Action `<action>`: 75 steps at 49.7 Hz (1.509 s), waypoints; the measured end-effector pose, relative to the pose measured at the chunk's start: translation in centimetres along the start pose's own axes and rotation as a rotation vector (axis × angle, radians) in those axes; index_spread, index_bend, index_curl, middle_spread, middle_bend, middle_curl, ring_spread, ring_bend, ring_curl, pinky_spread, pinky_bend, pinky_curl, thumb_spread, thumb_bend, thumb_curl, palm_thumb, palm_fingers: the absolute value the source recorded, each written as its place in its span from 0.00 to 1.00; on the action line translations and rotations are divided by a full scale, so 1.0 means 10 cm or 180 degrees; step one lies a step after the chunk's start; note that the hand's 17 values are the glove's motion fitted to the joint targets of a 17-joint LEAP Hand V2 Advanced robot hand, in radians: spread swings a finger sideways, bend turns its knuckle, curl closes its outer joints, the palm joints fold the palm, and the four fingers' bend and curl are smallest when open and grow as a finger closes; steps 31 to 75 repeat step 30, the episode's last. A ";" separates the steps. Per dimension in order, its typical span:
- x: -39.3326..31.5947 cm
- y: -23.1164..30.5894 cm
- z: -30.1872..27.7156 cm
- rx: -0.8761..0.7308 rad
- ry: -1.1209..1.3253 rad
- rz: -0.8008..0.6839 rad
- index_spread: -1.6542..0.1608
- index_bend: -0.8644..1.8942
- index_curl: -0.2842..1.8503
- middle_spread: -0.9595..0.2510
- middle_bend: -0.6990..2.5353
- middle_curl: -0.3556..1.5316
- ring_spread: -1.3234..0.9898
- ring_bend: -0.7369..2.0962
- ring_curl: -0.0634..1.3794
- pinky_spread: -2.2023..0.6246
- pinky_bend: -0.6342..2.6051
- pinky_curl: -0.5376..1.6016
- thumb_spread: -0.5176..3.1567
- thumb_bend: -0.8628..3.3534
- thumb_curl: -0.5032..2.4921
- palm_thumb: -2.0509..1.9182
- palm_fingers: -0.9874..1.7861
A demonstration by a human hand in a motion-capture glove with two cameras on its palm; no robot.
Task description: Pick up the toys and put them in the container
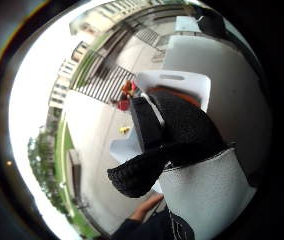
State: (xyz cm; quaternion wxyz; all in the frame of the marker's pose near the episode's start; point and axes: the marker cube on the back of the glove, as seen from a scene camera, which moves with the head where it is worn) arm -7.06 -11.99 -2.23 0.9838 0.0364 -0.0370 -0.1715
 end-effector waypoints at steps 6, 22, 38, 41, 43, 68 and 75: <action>-0.02 0.24 -0.03 -0.0026 0.0155 0.0920 0.74 0.39 0.38 0.78 0.36 0.37 0.55 0.57 0.21 0.76 0.54 0.43 0.50 0.20 0.24 0.51 0.40; 0.64 0.95 0.06 0.0037 0.0263 0.1152 0.74 0.38 0.38 0.78 0.35 0.38 0.55 0.56 0.20 0.76 0.52 0.42 0.50 0.20 0.24 0.51 0.42; 1.05 1.12 0.20 -0.0077 0.0280 0.1238 0.74 0.39 0.38 0.78 0.34 0.38 0.54 0.55 0.19 0.76 0.51 0.41 0.51 0.20 0.24 0.51 0.42; 1.05 1.12 0.20 -0.0077 0.0280 0.1238 0.74 0.39 0.38 0.78 0.34 0.38 0.54 0.55 0.19 0.76 0.51 0.41 0.51 0.20 0.24 0.51 0.42; 1.05 1.12 0.20 -0.0077 0.0280 0.1238 0.74 0.39 0.38 0.78 0.34 0.38 0.54 0.55 0.19 0.76 0.51 0.41 0.51 0.20 0.24 0.51 0.42; 1.05 1.12 0.20 -0.0077 0.0280 0.1238 0.74 0.39 0.38 0.78 0.34 0.38 0.54 0.55 0.19 0.76 0.51 0.41 0.51 0.20 0.24 0.51 0.42; 1.05 1.12 0.20 -0.0077 0.0280 0.1238 0.74 0.39 0.38 0.78 0.34 0.38 0.54 0.55 0.19 0.76 0.51 0.41 0.51 0.20 0.24 0.51 0.42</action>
